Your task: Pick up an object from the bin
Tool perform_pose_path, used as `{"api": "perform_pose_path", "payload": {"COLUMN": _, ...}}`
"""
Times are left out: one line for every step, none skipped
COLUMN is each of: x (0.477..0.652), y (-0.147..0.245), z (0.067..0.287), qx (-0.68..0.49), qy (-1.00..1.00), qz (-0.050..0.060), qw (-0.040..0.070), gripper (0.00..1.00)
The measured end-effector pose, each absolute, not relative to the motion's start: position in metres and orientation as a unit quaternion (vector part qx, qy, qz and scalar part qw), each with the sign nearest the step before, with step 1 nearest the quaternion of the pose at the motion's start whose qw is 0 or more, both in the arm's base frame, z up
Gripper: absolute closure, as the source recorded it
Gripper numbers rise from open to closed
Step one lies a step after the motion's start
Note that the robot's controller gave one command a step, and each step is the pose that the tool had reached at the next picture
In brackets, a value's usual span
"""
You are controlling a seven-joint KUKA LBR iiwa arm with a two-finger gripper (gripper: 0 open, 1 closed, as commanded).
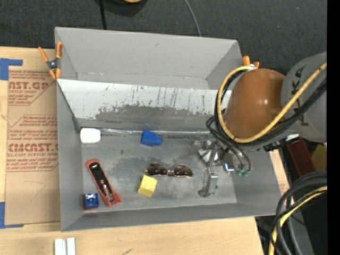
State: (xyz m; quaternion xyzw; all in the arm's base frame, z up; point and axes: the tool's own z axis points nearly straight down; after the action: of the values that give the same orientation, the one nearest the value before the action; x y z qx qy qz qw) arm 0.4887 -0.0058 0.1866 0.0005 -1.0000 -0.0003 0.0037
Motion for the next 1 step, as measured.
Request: {"api": "perform_pose_path", "payload": {"x": 0.4905, "y": -0.0059, "z": 0.1903, "qx": 0.000, "qy": -1.000, "qz": 0.000, "qw": 0.000, "gripper": 0.00}}
